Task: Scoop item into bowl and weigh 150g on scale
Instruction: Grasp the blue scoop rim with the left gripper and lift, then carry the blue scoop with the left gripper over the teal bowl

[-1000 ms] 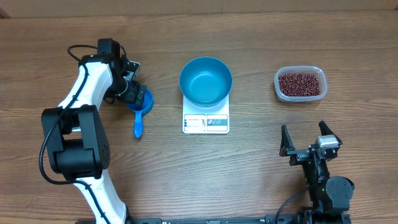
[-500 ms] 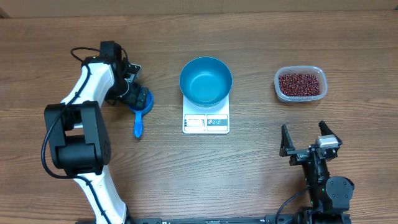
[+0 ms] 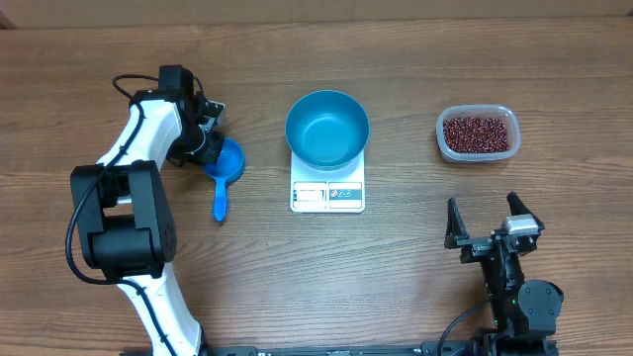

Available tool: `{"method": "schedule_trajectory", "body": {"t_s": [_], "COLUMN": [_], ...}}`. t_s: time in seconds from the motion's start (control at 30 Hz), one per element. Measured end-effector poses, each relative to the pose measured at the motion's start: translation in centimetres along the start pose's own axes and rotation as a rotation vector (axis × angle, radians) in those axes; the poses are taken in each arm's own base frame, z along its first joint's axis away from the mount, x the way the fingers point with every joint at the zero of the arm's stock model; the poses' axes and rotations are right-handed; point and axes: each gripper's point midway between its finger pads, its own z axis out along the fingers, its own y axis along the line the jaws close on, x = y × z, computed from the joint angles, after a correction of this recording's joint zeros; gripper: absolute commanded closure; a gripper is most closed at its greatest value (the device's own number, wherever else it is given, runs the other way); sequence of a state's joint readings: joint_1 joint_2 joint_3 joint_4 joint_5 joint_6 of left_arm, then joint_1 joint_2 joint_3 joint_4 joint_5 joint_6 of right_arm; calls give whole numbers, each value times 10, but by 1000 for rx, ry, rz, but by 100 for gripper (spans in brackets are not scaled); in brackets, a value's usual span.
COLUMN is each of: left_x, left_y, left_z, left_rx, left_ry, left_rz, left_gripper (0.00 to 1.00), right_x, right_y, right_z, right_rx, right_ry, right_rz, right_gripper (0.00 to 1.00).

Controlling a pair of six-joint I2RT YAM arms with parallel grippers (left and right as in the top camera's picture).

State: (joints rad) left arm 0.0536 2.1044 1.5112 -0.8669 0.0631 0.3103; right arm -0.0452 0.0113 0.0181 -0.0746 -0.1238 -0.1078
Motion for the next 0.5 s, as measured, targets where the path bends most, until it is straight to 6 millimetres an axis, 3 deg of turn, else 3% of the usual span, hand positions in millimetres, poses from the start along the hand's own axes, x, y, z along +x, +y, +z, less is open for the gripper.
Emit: {"method": "schedule_trajectory", "body": {"t_s": [0.3,0.37,0.5], "left_x": [9,12,-9], "left_y": [-3,-4,0], "left_z": [-2,-9,-47], "left_rx": [14,21,13], "left_ry": [42,69,47], "left_rz": [-7,-26,-92], "left_gripper": [96,96,96], "right_x": [0,0,0], "right_y": [0,0,0], "right_z": [0,0,0], "right_rx": [0,0,1], "right_ry": [0,0,-1], "right_rz": [0,0,0], "right_gripper": [0,0,0]}}
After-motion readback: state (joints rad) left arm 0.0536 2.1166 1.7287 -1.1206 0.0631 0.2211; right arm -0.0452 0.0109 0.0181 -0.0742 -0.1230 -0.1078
